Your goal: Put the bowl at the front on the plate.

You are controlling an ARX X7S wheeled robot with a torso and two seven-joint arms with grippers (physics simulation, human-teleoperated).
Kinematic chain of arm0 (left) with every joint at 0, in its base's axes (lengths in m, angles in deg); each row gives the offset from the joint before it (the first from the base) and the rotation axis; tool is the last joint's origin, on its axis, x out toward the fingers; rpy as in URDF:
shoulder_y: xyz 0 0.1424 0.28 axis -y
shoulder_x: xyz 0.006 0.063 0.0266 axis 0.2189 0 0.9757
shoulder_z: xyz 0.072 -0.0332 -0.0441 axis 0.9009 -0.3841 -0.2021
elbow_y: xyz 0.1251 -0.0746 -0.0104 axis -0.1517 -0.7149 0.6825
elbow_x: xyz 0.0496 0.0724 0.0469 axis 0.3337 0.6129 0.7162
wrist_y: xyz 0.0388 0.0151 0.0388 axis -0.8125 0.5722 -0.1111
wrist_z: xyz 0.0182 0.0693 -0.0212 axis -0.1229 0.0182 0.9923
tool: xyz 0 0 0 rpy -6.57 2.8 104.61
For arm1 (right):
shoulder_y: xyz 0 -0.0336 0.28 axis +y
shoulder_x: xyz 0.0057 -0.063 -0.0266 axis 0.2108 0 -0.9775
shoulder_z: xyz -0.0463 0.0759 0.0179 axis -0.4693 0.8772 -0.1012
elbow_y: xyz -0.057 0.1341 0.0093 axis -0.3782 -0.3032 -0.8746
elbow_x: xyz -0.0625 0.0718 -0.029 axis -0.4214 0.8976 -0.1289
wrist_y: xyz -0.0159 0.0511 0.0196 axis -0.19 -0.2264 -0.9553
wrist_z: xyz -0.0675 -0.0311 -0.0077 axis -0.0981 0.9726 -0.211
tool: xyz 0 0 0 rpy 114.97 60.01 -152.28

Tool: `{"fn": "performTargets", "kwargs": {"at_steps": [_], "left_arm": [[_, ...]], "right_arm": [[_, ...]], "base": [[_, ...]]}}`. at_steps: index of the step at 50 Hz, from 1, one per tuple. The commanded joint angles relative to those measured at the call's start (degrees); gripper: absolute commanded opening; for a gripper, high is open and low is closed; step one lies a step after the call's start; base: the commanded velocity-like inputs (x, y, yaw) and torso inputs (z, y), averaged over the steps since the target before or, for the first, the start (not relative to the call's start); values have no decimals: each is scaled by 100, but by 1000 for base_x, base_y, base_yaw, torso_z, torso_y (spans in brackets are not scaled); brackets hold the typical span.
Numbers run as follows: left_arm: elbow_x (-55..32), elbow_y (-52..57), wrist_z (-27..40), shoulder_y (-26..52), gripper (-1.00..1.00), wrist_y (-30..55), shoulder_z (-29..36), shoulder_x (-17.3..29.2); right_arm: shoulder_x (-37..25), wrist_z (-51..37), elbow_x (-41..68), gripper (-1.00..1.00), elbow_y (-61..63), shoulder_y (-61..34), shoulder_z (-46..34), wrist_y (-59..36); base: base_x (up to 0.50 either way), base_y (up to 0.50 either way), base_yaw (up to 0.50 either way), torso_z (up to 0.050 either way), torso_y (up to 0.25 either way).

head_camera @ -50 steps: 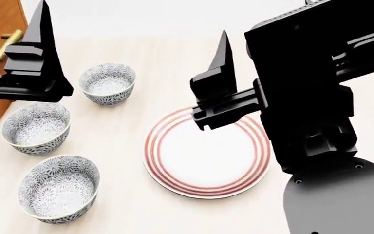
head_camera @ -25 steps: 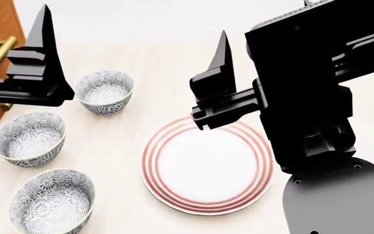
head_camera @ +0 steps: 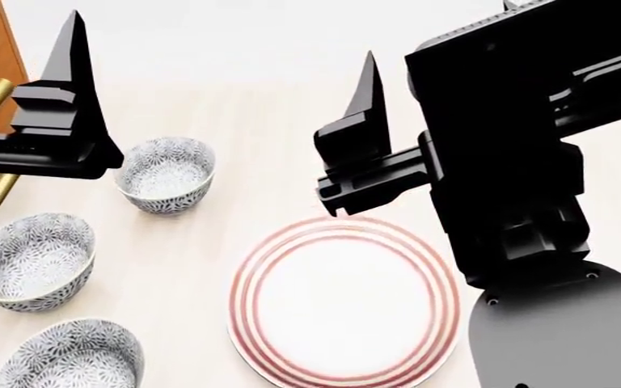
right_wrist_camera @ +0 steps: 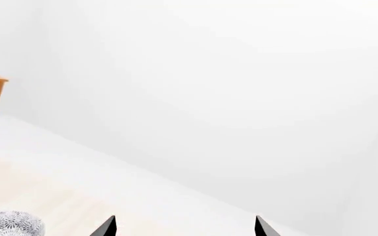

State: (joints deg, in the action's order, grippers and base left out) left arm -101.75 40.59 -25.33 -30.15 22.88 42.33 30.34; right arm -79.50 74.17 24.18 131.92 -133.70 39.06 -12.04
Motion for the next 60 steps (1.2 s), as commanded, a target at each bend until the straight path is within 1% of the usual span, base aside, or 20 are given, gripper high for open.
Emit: {"fn": "performTargets", "kwargs": {"at_steps": [1, 30, 33, 35, 36, 37, 45, 47, 48, 50, 51, 53, 55, 60], "left_arm": [[-58, -30, 44, -10, 100, -52, 11, 42], [-225, -37, 181, -40, 100, -104, 29, 119], [-259, -59, 210, -14, 100, -78, -1, 106], [-310, -102, 278, 15, 100, 34, -60, 69], [-454, -144, 319, 53, 100, 214, -201, -8], [-480, -185, 517, 156, 100, 593, -210, -29], [-893, -346, 906, 470, 100, 1677, -597, -264], [-973, -331, 956, 504, 100, 1787, -677, -308], [-1117, -382, 984, 578, 100, 2089, -810, -382], [-1084, -397, 1063, 594, 100, 2082, -740, -352], [-1114, -456, 1134, 672, 100, 2283, -674, -322], [-1274, -470, 1229, 700, 100, 2379, -783, -363], [-1977, -721, 1880, 774, 100, 2410, -718, -179], [-2851, -987, 2670, 879, 100, 2388, -704, -8]], "right_arm": [[1, -23, 24, 100, -6, -8, -9, 6], [-7, -99, 65, 100, -18, 11, 23, 48], [-22, -127, 45, 100, 8, 25, 11, 161], [-21, -144, 40, 100, 8, 2, 13, 128], [-27, -146, 40, 100, 4, -3, 8, 129], [-29, -149, 41, 100, -2, 4, 5, 134], [-50, -137, 70, 100, 33, 59, 49, 172], [-56, -139, 74, 100, 42, 70, 52, 177], [-62, -138, 77, 100, 51, 81, 58, 183], [-63, -141, 82, 100, 64, 90, 71, 179], [-66, -144, 85, 100, 80, 93, 78, 169], [-73, -149, 89, 100, 99, 98, 83, 159], [-79, -156, 90, 100, 108, 111, 89, 163], [-88, -166, 93, 100, 93, 129, 90, 206]], "base": [[160, 0, 0, 0, 0], [158, 0, 0, 0, 1], [42, 0, 0, 0, 0], [0, 0, 0, 0, 0], [0, 0, 0, 0, 0], [0, 0, 0, 0, 0], [0, 0, 0, 0, 0], [0, 0, 0, 0, 0], [0, 0, 0, 0, 0], [0, 0, 0, 0, 0], [0, 0, 0, 0, 0], [0, 0, 0, 0, 0], [0, 0, 0, 0, 0], [0, 0, 0, 0, 0]]}}
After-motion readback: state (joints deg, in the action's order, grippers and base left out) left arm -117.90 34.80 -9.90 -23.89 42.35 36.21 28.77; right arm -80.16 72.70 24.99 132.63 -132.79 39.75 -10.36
